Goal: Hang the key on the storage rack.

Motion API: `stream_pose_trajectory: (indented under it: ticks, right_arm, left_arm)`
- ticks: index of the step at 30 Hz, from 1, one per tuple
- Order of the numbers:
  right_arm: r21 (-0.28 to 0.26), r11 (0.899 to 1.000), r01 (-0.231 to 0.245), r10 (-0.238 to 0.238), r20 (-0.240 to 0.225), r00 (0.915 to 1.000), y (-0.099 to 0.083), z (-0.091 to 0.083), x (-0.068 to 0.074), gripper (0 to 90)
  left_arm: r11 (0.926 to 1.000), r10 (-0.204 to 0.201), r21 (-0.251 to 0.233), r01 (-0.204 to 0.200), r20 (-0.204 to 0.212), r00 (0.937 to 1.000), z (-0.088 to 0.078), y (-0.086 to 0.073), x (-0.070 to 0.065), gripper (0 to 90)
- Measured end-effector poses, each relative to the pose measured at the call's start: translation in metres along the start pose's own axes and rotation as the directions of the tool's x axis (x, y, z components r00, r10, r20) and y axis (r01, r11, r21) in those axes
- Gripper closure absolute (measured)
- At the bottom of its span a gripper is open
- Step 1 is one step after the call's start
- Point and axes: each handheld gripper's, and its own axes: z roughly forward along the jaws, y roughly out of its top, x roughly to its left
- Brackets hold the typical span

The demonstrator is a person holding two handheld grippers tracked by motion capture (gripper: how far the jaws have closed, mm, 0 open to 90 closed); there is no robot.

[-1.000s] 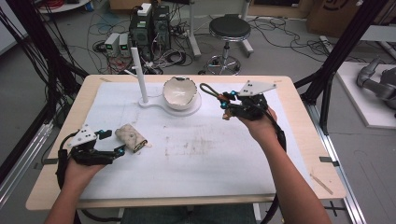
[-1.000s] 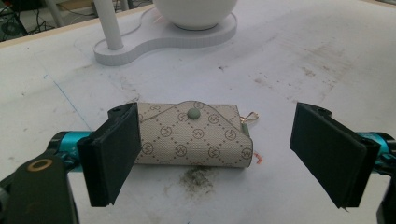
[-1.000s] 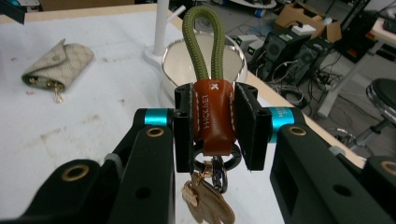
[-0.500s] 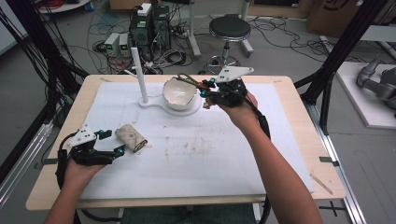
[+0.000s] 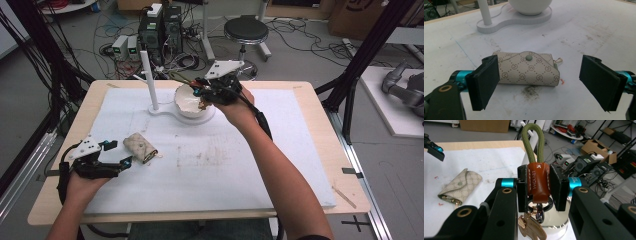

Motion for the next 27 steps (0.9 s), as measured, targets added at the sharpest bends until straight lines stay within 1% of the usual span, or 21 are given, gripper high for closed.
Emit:
stream_pose_trajectory:
  ticks: [1, 2, 3, 5, 6, 9, 10, 11, 12, 14, 15, 16, 18, 19, 20, 21, 23, 24, 25, 26, 27]
  right_arm:
    - [-0.005, 1.0, 0.015, -0.015, 0.002, 0.9999, 0.002, 0.003, -0.001, 71.2]
    - [-0.005, 1.0, 0.015, -0.015, 0.002, 0.9999, 0.002, 0.003, -0.001, 71.2]
    - [0.0, 1.0, 0.017, -0.017, -0.004, 0.9998, 0.007, 0.01, 0.001, 71.2]
    - [0.005, 1.0, 0.026, -0.026, -0.007, 0.9996, 0.011, 0.017, 0.002, 71.2]
    - [0.005, 1.0, 0.026, -0.026, -0.007, 0.9996, 0.011, 0.017, 0.002, 71.2]
    - [0.017, 0.999, 0.04, -0.04, -0.014, 0.9991, 0.022, 0.032, 0.005, 71.2]
    - [0.017, 0.999, 0.04, -0.04, -0.014, 0.9991, 0.022, 0.032, 0.005, 71.2]
    - [0.026, 0.999, 0.048, -0.047, -0.019, 0.9987, 0.027, 0.04, 0.006, 71.2]
    - [0.026, 0.999, 0.048, -0.047, -0.019, 0.9987, 0.027, 0.04, 0.006, 71.2]
    - [0.043, 0.997, 0.061, -0.06, -0.019, 0.998, 0.033, 0.052, 0.007, 71.1]
    - [0.04, 0.997, 0.073, -0.073, -0.013, 0.9972, 0.035, 0.057, 0.008, 71.1]
    - [0.04, 0.997, 0.073, -0.073, -0.013, 0.9972, 0.035, 0.057, 0.008, 71.1]
    - [0.049, 0.996, 0.072, -0.072, -0.018, 0.9973, 0.039, 0.067, 0.01, 71.1]
    - [0.049, 0.996, 0.072, -0.072, -0.018, 0.9973, 0.039, 0.067, 0.01, 71.1]
    - [0.053, 0.995, 0.079, -0.078, -0.022, 0.9967, 0.041, 0.073, 0.011, 71.0]
    - [0.053, 0.995, 0.079, -0.078, -0.022, 0.9967, 0.041, 0.073, 0.011, 71.0]
    - [0.062, 0.993, 0.096, -0.095, -0.02, 0.9953, 0.045, 0.083, 0.013, 71.0]
    - [0.062, 0.993, 0.096, -0.095, -0.02, 0.9953, 0.045, 0.083, 0.013, 71.0]
    - [0.063, 0.994, 0.091, -0.089, -0.021, 0.9958, 0.047, 0.086, 0.013, 71.0]
    - [0.072, 0.993, 0.096, -0.095, -0.019, 0.9953, 0.049, 0.091, 0.014, 71.0]
    - [0.072, 0.993, 0.096, -0.095, -0.019, 0.9953, 0.049, 0.091, 0.014, 71.0]
  left_arm:
    - [1.0, -0.003, 0.0, 0.003, -0.001, 1.0, 0.0, 0.0, 0.0, 16.5]
    - [1.0, -0.003, 0.0, 0.003, -0.001, 1.0, 0.0, 0.0, 0.0, 16.4]
    - [1.0, -0.003, 0.0, 0.003, -0.001, 1.0, 0.0, 0.0, 0.0, 16.5]
    - [1.0, -0.002, 0.001, 0.002, -0.002, 1.0, 0.0, -0.001, 0.001, 16.4]
    - [1.0, -0.003, 0.002, 0.003, -0.001, 1.0, 0.0, -0.001, 0.001, 16.4]
    - [1.0, -0.004, 0.003, 0.004, -0.002, 1.0, 0.0, -0.001, 0.001, 16.5]
    - [1.0, -0.004, 0.003, 0.004, -0.002, 1.0, 0.0, -0.001, 0.001, 16.4]
    - [1.0, -0.002, 0.004, 0.002, -0.004, 1.0, 0.0, -0.001, 0.002, 16.4]
    - [1.0, -0.002, 0.004, 0.002, -0.004, 1.0, 0.0, -0.001, 0.002, 16.5]
    - [1.0, -0.001, 0.003, 0.001, -0.004, 1.0, -0.001, -0.001, 0.002, 16.4]
    - [1.0, -0.003, 0.003, 0.003, -0.004, 1.0, -0.001, -0.002, 0.002, 16.5]
    - [1.0, -0.004, 0.002, 0.004, -0.003, 1.0, -0.001, -0.002, 0.002, 16.5]
    - [1.0, -0.004, 0.003, 0.004, -0.005, 1.0, -0.002, -0.002, 0.002, 16.4]
    - [1.0, -0.004, 0.003, 0.004, -0.005, 1.0, -0.002, -0.003, 0.003, 16.4]
    - [1.0, -0.005, 0.002, 0.005, -0.006, 1.0, -0.003, -0.003, 0.003, 16.4]
    - [1.0, -0.008, 0.001, 0.008, -0.009, 0.9999, -0.003, -0.003, 0.003, 16.4]
    - [1.0, -0.007, 0.002, 0.007, -0.009, 0.9999, -0.005, -0.004, 0.004, 16.5]
    - [0.9999, -0.011, -0.001, 0.011, -0.01, 0.9999, -0.005, -0.004, 0.004, 16.5]
    - [1.0, -0.009, -0.001, 0.009, -0.012, 0.9999, -0.006, -0.004, 0.004, 16.4]
    - [1.0, -0.009, 0.001, 0.009, -0.011, 0.9999, -0.006, -0.005, 0.004, 16.5]
    - [0.9999, -0.011, -0.001, 0.011, -0.012, 0.9999, -0.007, -0.005, 0.004, 16.4]
